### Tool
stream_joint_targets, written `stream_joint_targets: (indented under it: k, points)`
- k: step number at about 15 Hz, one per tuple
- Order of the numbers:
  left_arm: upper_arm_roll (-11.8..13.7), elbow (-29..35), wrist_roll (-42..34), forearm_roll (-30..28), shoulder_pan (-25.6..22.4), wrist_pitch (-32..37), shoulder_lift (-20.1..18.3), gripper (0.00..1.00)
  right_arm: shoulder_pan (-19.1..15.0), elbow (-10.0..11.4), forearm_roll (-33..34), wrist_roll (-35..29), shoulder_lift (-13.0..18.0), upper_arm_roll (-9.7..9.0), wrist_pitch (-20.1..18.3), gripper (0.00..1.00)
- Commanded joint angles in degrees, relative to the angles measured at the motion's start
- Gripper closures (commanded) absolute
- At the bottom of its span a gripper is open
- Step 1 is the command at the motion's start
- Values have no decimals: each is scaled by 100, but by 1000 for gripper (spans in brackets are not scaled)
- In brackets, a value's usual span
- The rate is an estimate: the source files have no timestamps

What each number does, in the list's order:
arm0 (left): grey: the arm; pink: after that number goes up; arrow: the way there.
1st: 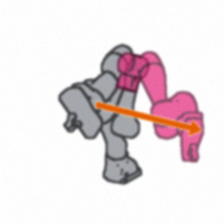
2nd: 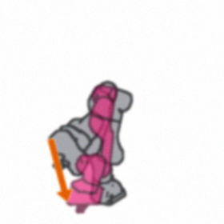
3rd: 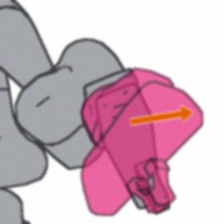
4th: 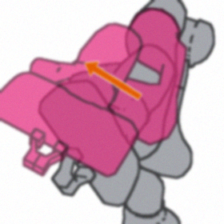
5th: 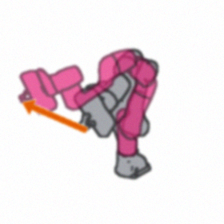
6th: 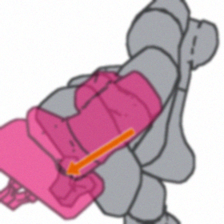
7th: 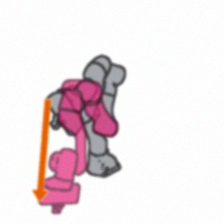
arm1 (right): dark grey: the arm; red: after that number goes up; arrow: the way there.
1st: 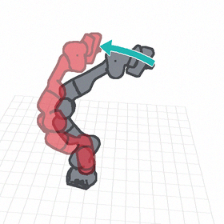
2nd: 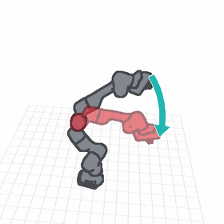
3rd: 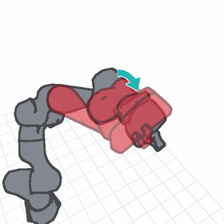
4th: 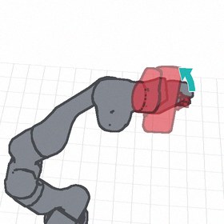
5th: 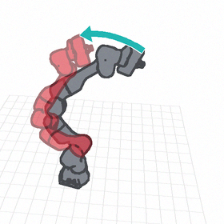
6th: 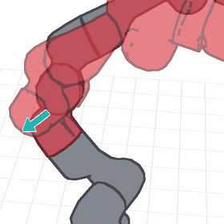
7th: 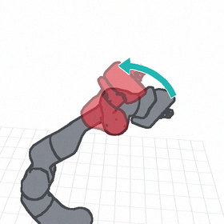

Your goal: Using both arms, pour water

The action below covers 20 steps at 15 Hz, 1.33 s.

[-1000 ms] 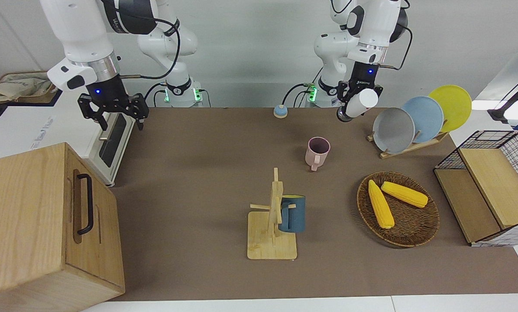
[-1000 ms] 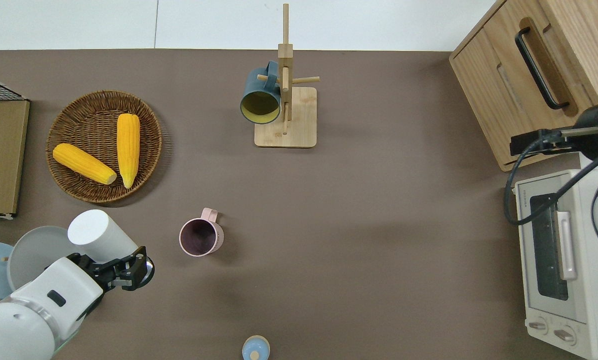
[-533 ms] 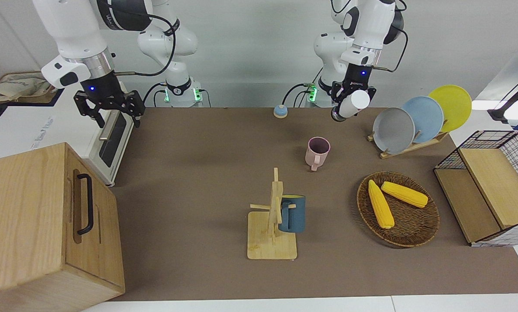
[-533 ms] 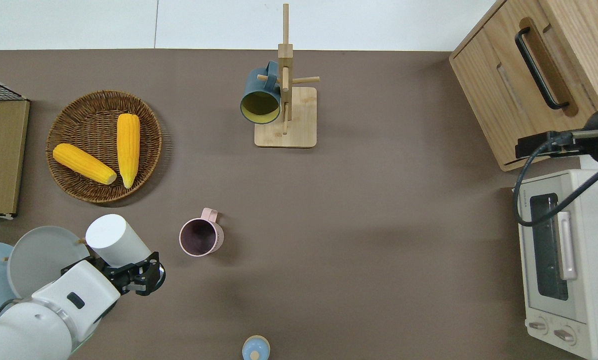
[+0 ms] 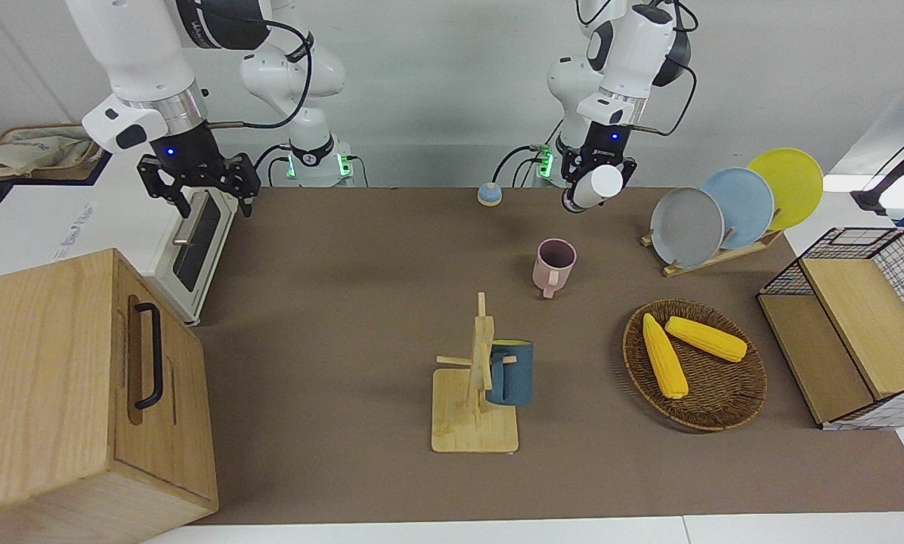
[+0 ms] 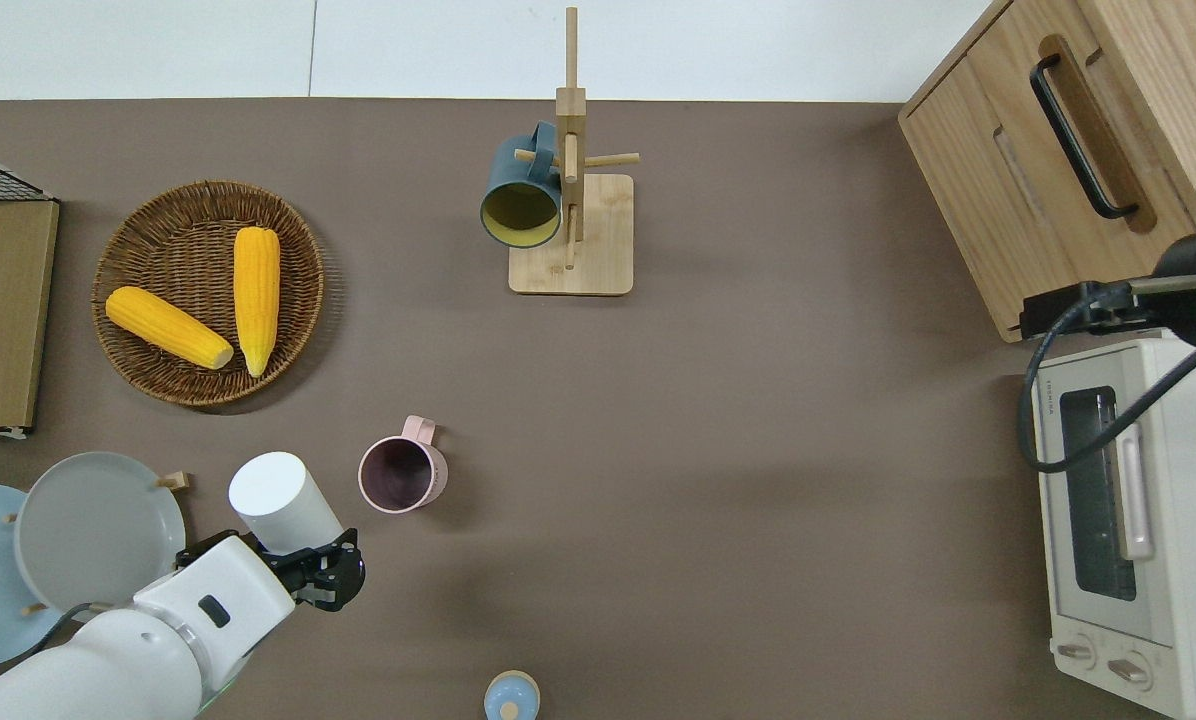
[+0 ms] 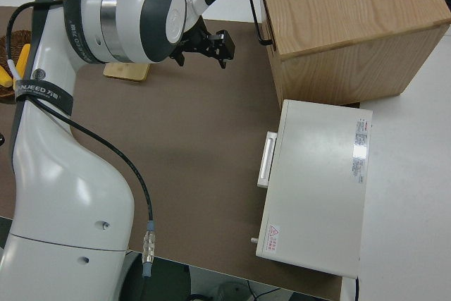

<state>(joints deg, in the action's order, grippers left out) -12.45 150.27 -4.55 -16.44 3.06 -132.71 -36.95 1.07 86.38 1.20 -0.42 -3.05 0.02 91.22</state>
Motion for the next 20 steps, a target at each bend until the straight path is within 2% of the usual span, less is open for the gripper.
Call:
stream_joint_targets:
  k: [1,5,9,12,14,20]
  points:
    - [58,213,-20,-88,203,-106,-155,1000,-19,37,-120,68,111,-125,-306,17]
    - [50,319,-20,-167,212,-308,-32,1000,-10,28,-111,68,103,-134,-289,17]
    - [-82,319,16,-237,239,-501,214,1000,-19,28,-85,68,103,-134,-289,17]
    - [-284,319,155,-237,230,-607,425,1000,-19,28,-102,68,103,-134,-289,17]
    - [-381,293,226,-220,212,-546,574,1000,-19,28,-94,68,103,-134,-289,17]
    - [-416,170,314,43,133,-133,838,1000,-19,28,-94,68,103,-134,-289,17]
